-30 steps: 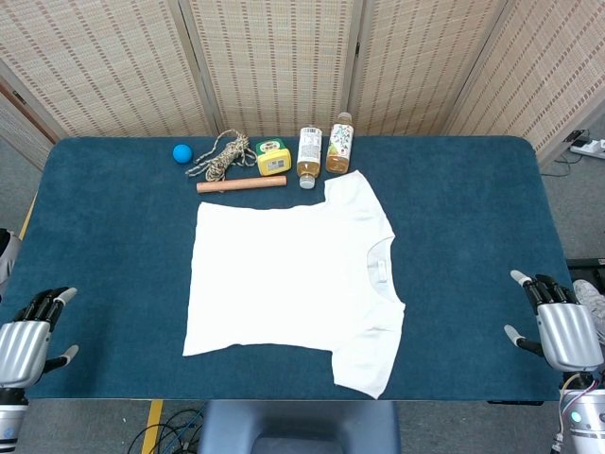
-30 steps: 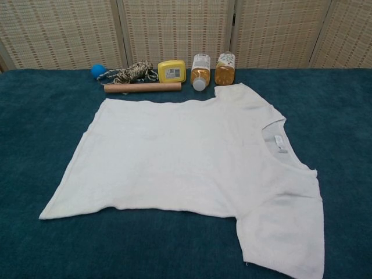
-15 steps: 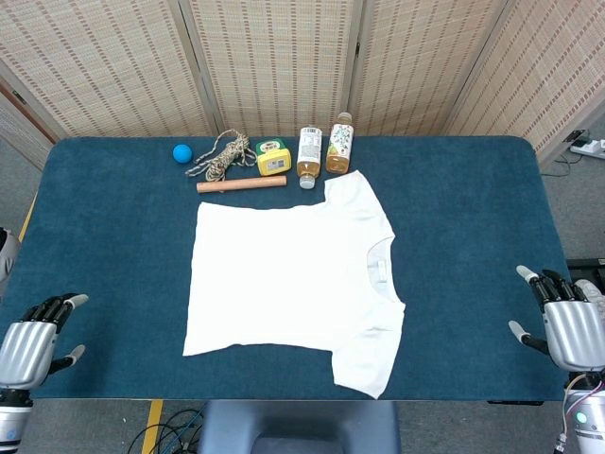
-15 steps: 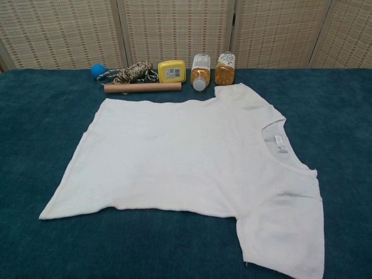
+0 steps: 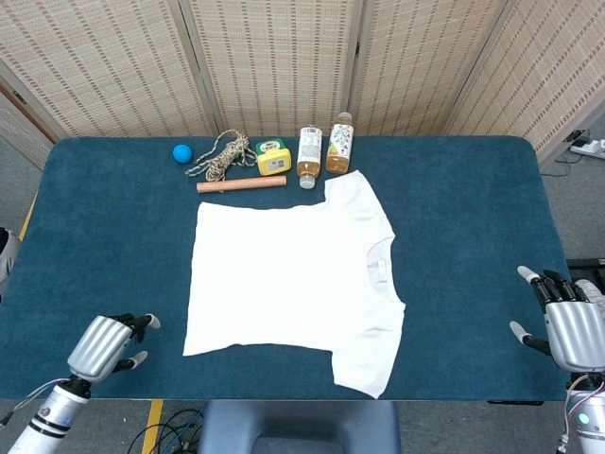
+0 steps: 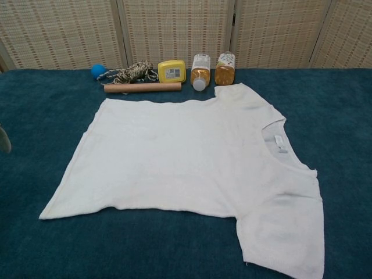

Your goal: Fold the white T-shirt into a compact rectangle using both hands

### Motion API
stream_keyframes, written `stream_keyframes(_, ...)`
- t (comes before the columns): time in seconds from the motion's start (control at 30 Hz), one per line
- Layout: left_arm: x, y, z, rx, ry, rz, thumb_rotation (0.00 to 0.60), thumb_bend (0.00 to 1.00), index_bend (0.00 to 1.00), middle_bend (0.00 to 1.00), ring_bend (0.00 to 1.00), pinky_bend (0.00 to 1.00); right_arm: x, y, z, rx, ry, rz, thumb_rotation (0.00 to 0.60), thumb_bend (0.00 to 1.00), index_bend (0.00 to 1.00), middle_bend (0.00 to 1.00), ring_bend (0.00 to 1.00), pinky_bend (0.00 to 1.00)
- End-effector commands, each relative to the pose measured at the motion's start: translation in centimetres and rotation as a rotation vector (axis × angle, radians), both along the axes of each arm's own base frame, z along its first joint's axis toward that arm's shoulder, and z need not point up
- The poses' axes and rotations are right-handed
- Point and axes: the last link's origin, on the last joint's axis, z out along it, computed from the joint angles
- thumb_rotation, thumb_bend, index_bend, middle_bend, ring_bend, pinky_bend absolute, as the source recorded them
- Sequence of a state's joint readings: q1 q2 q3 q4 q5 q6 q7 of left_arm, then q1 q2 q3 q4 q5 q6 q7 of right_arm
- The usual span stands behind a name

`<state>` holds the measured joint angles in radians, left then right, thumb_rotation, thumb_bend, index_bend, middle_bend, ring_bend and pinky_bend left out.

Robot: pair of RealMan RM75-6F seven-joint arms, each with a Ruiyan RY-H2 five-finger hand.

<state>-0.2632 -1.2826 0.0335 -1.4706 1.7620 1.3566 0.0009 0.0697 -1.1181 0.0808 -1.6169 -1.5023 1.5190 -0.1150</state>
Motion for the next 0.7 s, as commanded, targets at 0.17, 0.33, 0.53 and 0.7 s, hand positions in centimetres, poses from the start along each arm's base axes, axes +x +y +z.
stream_keyframes(0.17, 1.0, 1.1, -3.0, -0.087, 0.040, -0.040, 0.600, 0.18, 0.45, 0.79, 0.71, 0.91, 0.0, 0.0, -0.1, 0.004, -0.003, 0.000, 0.600, 0.18, 0.14, 0.28, 0.21, 0.27)
stream_keyframes(0.33, 1.3, 1.3, -4.8, -0.122, 0.033, 0.004, 0.600, 0.18, 0.45, 0.84, 0.76, 0.93, -0.1, 0.0, -0.3, 0.008, -0.009, -0.005, 0.600, 0.18, 0.14, 0.28, 0.21, 0.27)
stream_keyframes(0.53, 1.6, 1.6, -6.4, -0.157, 0.053, 0.039, 0.600, 0.18, 0.44, 0.86, 0.77, 0.93, -0.3, 0.0, -0.5, 0.013, -0.015, -0.011, 0.600, 0.18, 0.14, 0.28, 0.21, 0.27)
stream_keyframes(0.7, 1.9, 1.7, -7.7, -0.199, 0.074, 0.058, 0.600, 0.18, 0.44, 0.86, 0.77, 0.93, -0.5, 0.0, -0.5, 0.014, -0.018, -0.016, 0.600, 0.18, 0.14, 0.28, 0.21, 0.27)
